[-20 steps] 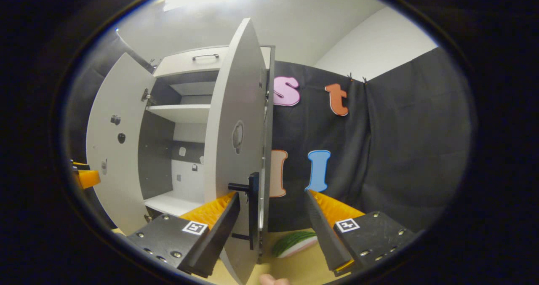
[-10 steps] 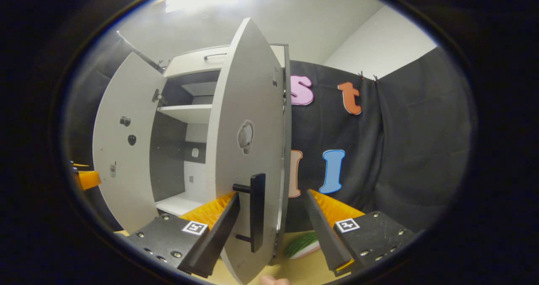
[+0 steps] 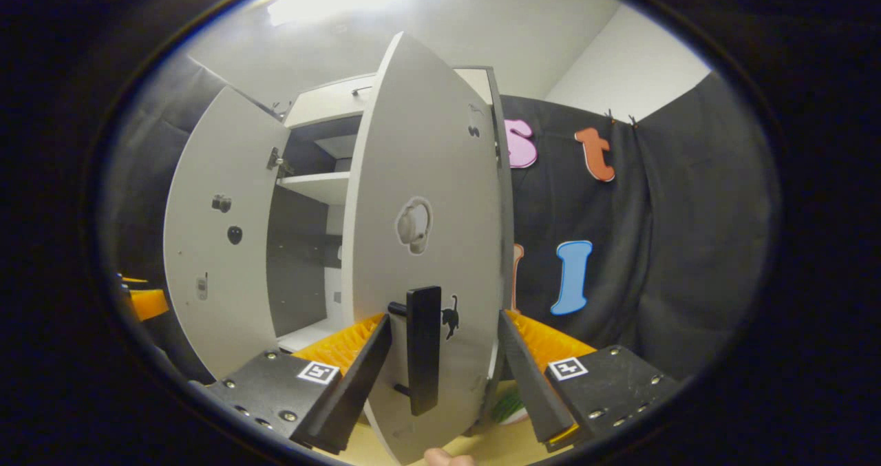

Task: Grasp the bottle in the cabinet with the left hand and place it on the coaster, then close the right door with the right hand and the left door with the left hand.

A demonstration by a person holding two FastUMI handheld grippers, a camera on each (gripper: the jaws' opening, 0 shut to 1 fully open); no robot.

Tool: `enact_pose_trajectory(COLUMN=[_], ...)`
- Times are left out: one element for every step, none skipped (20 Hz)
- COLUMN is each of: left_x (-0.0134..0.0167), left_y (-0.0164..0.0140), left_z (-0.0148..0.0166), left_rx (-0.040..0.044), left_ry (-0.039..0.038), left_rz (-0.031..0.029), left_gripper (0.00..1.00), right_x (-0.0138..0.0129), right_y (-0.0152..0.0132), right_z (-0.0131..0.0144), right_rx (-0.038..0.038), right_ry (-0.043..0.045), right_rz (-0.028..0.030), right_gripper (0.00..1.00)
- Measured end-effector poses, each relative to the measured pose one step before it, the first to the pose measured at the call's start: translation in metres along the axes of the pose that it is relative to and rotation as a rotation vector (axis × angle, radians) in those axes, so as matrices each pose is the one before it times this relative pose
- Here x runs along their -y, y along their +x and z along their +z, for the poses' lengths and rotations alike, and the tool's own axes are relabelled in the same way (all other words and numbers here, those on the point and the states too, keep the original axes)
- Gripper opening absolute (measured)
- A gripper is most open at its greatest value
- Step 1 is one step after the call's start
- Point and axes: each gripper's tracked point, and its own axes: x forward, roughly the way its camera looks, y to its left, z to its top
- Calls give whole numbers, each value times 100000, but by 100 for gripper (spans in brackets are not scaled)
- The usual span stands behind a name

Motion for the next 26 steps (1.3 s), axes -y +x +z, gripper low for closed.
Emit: enact_pose_trajectory(left_x=[-331,-220,-235,-242,-304,-210,-243,-196,-252,-101,-43,-64,-93,-94,-62,-71,-60,-60,-35,-53,-52,-47,-27,-87,-79,-159], left_y=[-70,-48,-123,-16,-19,-158,-19,-133,-97,36,108,28,-39,1,-21,-40,43,-41,-31,9,-18,-4,-13,26,-28,38], left_z=[90,-105,-29,-63,-4,-101,-79,15,-98,-51,-79,-72,-1,-91,-63,-117,-135,-58,-48,-65,50,-54,4,-17,-138,-110], left_rx=[116,43,-81,-57,-92,-150,-62,-22,-208,-219,-151,-85,-48,-37,-64,-241,-280,-71,29,-89,116,137,-55,-34,-93,-41], left_ry=[-291,-334,-342,-209,-65,7,-15,-99,-165,-174,-154,-230,-303,-234,-219,-72,10,-14,-82,-6,-21,-121,-249,-292,-238,-113], left_rz=[680,591,463,460,716,663,612,552,476,362,431,184,312,112,156,181,141,139,-17,103,224,188,269,283,309,445], left_gripper=[95,95,93,95,95,93,95,95,95,93,95,93,95,93,93,95,95,95,95,95,95,95,95,93,98,95], right_x=[-445,-606,-617,-724,-576,-586,-503,-415,-254,-190,-92,-105,-168,-181,4,-60,-46,-85,-65,-87,-93,-26,-83,-97,-57,-67], right_y=[186,48,106,47,45,34,40,-43,2,27,28,-9,-102,-143,-166,-24,-73,-121,-43,-148,-85,-20,-104,-125,-97,-91], right_z=[-36,-183,-169,-234,-84,21,74,-91,44,-33,24,13,-61,-27,31,-26,21,5,1,-38,66,18,93,62,87,137], right_rx=[-352,-314,-631,-638,-386,86,102,-92,37,131,11,-116,-169,-81,-115,-39,-69,-46,-105,4,124,132,264,250,192,217], right_ry=[669,-15,-272,-410,-452,-339,-63,81,185,322,274,285,242,205,153,142,154,205,131,-23,-126,-113,97,169,213,252], right_rz=[1268,1652,1817,1906,1373,1134,1091,875,652,480,263,216,-2,50,7,77,10,30,87,177,166,170,216,105,117,-17], right_gripper=[95,95,95,95,95,92,92,92,95,92,95,95,95,95,95,95,95,98,95,95,97,95,98,92,92,92])
